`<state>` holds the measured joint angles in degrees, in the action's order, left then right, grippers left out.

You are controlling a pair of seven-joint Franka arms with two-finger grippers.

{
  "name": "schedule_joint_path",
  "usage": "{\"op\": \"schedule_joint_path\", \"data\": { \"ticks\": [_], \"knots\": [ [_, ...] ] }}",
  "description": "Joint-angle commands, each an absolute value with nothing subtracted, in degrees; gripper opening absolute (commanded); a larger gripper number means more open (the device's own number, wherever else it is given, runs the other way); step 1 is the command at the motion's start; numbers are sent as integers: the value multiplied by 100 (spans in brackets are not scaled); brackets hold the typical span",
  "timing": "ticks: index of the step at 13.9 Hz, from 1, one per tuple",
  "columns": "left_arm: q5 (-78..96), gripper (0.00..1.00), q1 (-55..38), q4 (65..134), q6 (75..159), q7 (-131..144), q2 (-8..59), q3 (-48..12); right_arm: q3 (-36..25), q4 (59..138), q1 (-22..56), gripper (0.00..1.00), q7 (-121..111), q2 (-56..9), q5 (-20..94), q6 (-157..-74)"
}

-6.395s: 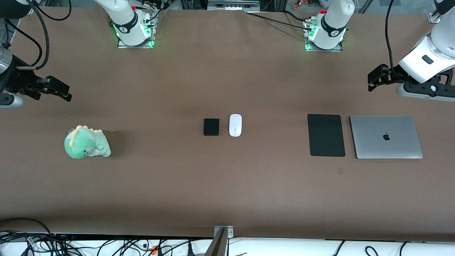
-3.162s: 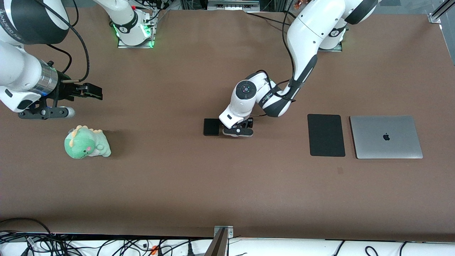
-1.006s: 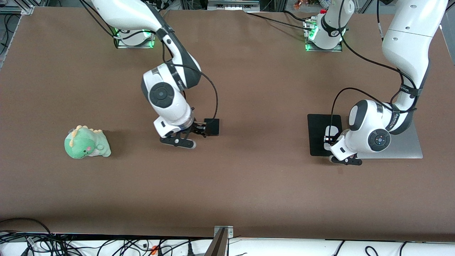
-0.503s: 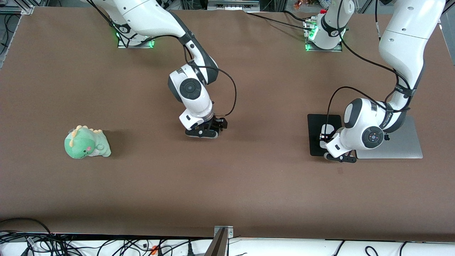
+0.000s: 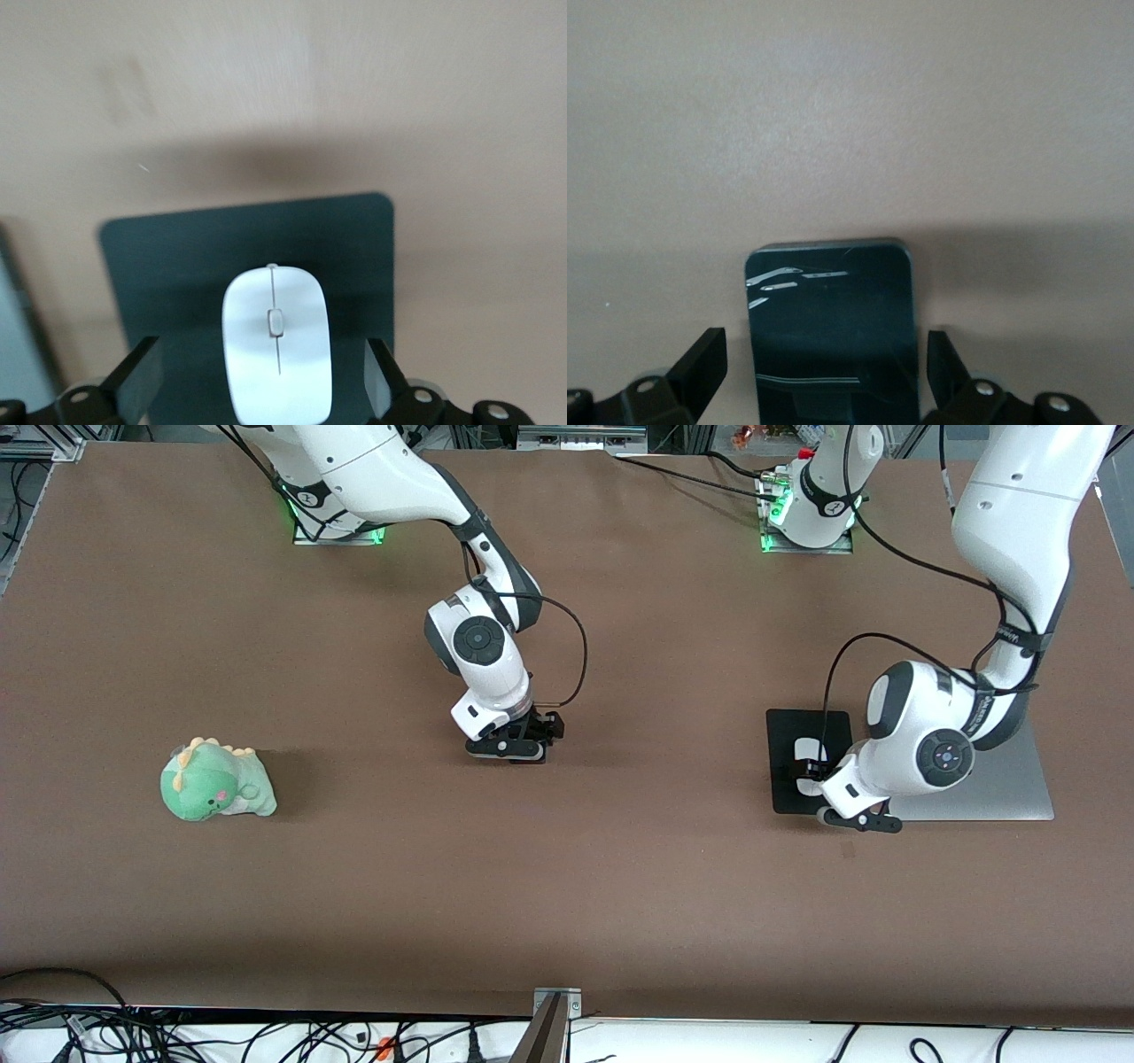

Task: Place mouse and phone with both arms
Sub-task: 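Lower the mouse onto the pad while the right gripper grasps the phone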

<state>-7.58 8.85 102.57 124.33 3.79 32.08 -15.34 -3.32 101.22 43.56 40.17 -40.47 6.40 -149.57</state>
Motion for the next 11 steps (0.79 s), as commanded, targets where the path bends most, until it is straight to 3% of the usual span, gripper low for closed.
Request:
{"op": "schedule_joint_path", "data": {
  "ticks": [1, 3, 5, 7, 8, 11],
  "knots": [
    [-659, 100, 870, 9812, 11571, 281, 2568, -1564, -474, 10195, 4570, 100, 4008, -4192, 475, -15275],
    [-659, 100, 835, 8943, 10447, 273, 2461, -1608, -501, 10195, 4570, 99, 3990, -4201, 290, -15267],
    [-659, 100, 818, 8081, 9496, 272, 2461, -1696, -510, 10178, 4570, 74, 3929, -4201, 281, -15214],
    [-607, 100, 826, 7666, 9108, 255, 2400, -1705, -510, 10108, 4553, 39, 3894, -4192, 281, -14961],
    [-641, 100, 844, 7525, 8905, 255, 2295, -1670, -510, 10012, 4535, 30, 3876, -4184, 281, -14750],
    [-650, 100, 547, 7260, 8868, 264, 2005, -1591, -510, 9363, 4413, 23, 3789, -4157, 299, -13679]
  ]
}}
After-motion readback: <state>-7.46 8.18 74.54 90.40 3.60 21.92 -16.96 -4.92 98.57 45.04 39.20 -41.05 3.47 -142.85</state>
